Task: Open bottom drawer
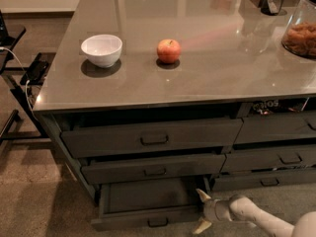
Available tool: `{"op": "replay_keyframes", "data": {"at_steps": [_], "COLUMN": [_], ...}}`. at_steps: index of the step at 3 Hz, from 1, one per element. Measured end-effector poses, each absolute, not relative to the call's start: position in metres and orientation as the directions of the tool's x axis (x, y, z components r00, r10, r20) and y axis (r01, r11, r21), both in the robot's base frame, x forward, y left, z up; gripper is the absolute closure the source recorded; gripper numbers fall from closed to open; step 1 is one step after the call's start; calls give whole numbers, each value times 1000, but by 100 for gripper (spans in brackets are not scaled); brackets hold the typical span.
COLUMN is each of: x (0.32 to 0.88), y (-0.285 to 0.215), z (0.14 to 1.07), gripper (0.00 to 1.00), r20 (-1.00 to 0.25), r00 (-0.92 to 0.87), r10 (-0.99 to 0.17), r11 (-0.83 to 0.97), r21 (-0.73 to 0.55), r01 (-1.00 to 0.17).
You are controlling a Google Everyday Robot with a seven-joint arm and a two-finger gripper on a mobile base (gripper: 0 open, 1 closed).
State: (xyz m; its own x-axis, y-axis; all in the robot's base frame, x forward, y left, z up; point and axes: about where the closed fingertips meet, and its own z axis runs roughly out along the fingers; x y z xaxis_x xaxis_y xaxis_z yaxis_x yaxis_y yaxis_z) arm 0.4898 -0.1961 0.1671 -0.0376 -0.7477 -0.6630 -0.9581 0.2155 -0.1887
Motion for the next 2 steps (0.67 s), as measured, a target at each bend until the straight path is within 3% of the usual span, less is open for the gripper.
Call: {"op": "replay_keyframes", "data": {"at_steps": [1, 2], "x": [493, 493], "y": [-190, -190], "z": [153, 152], "gripper": [0, 16], "r20": [-678, -678], "r00": [-77, -77], "r10": [-731, -731], "r11": [243, 243], "r21": [-153, -153], "r01": [-958, -958]}}
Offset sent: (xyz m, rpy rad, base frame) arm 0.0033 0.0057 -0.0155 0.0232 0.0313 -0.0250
